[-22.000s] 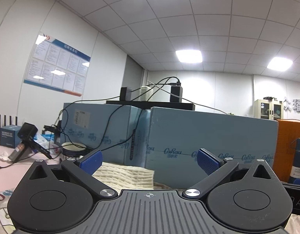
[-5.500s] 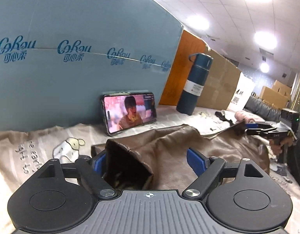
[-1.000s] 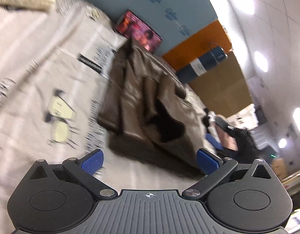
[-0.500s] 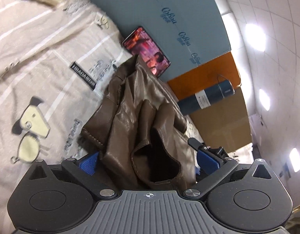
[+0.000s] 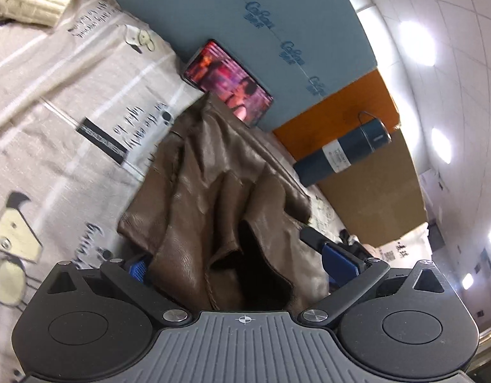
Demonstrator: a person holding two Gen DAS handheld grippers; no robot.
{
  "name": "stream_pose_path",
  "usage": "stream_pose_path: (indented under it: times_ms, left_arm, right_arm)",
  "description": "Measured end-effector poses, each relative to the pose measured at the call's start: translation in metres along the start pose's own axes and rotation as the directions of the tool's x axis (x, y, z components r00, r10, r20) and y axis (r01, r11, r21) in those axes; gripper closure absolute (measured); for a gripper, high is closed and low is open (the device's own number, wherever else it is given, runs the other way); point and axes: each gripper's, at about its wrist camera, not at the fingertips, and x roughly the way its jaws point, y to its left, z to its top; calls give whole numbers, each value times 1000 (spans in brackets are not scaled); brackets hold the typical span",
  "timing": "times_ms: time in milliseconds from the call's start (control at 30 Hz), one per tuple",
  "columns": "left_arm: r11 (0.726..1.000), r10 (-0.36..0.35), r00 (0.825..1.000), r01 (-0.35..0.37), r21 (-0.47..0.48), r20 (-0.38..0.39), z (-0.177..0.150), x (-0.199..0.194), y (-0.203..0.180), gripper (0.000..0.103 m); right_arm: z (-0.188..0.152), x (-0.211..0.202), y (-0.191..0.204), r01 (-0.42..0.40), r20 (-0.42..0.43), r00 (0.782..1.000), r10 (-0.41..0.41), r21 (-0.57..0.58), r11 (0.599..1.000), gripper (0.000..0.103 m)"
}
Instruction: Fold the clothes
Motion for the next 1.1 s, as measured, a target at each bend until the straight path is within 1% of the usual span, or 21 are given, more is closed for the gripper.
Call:
stream_pose_path:
  times_ms: [33,67,100,133,167,200,233,267,333,367,433,500,533,633,700,767,867,933,1000,1100]
  left_arm:
    - [1000,-22,1000,22,4,2,-1,1,0,0]
    - [999,-44,999,44,8,4,-2,1,1,0]
    - [998,-65,998,65,12,6,-3,2,1,1]
    - [997,-69,998,69,27,10,-5,3,2,1]
    - [996,-72,997,71,44,15,-7,5,3,3]
    - [995,-63,998,61,81,29,-10,7,2,11]
    - [992,-54,998,49,119,43,-13,9,2,22]
    - [987,-46,997,36,157,58,-16,11,1,29]
    - [980,-26,998,13,200,61,-19,15,1,55]
    - [975,-20,998,5,221,67,-20,15,1,60]
    - [967,-22,996,0,253,81,-21,16,1,73]
    - [963,-45,994,17,268,100,-22,10,0,79]
    - [961,-57,992,25,275,110,-22,8,0,82]
    - [952,-91,988,49,301,127,-24,-3,-4,84]
    - [948,-117,984,69,312,138,-24,-12,-6,85]
    - [941,-150,977,93,327,155,-24,-24,-8,85]
    - [930,-192,962,114,350,196,-24,-46,-9,85]
    - [924,-207,948,109,366,242,-22,-63,-8,85]
    - [919,-217,930,92,383,297,-20,-82,-6,85]
    - [916,-211,892,37,401,399,-14,-115,2,85]
  right_arm:
    - [0,1,0,3,2,1000,-3,-4,1000,16]
    - [0,0,0,8,6,1000,-8,-4,1000,20]
    - [0,0,-1,9,10,1000,-9,-1,1000,32]
    - [-2,-1,-4,2,13,1000,-2,11,1000,45]
    - [-3,-2,-6,-6,19,1000,5,21,1000,46]
    - [-6,-3,-10,-16,34,999,15,30,999,50]
    - [-8,-4,-13,-27,50,998,25,39,999,54]
    - [-12,-4,-17,-37,69,997,34,51,998,57]
    - [-15,-5,-22,-50,88,995,43,80,996,66]
    - [-16,-6,-23,-58,92,994,50,85,995,68]
    - [-18,-8,-25,-77,112,992,66,98,992,79]
    - [-20,-13,-24,-105,149,985,92,83,991,85]
    - [-21,-16,-21,-119,164,981,107,66,991,89]
    - [-23,-26,-12,-158,202,968,149,29,987,92]
    - [-25,-35,-6,-204,218,957,193,26,979,93]
    - [-27,-46,2,-256,239,941,242,29,966,94]
    - [-29,-60,18,-315,272,915,297,23,949,94]
    - [-26,-66,35,-338,283,902,326,-5,941,94]
    - [-21,-68,57,-361,284,889,361,-52,931,94]
    - [-12,-62,99,-406,268,864,427,-134,904,94]
